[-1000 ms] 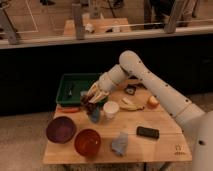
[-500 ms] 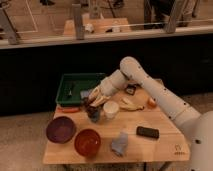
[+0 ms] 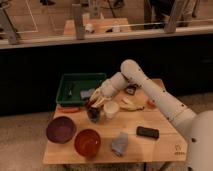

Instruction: Place grapes in plastic cup

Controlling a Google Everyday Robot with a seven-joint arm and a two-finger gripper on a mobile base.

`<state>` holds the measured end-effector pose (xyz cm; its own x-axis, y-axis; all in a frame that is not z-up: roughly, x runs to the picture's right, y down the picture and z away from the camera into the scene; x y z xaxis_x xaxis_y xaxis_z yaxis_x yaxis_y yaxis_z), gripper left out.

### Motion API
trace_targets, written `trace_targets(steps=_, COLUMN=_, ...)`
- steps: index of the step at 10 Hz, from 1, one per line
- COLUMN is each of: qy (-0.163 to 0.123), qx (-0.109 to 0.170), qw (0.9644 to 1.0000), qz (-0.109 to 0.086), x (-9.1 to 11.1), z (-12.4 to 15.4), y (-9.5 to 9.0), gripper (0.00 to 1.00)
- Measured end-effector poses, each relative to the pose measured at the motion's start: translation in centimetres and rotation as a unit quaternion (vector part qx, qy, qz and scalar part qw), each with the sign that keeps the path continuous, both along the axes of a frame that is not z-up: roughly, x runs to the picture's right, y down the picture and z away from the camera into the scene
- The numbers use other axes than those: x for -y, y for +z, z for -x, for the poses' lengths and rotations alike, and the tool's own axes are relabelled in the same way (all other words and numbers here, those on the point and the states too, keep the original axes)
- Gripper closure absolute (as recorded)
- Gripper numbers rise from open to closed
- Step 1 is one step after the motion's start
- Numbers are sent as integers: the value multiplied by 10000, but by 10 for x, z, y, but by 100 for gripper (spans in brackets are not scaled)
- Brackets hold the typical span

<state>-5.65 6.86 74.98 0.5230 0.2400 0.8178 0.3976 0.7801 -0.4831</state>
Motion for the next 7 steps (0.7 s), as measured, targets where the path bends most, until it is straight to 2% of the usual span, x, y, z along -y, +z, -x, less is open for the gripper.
trace_targets(steps=3, qy=-62, qx=-26, qw=10000, qz=20, x=-5, z=3, y=8, gripper=100)
trace_targets(steps=7, qy=28, qx=-35, qw=10000, qz=40, x=-12, z=4, y=15, gripper=100)
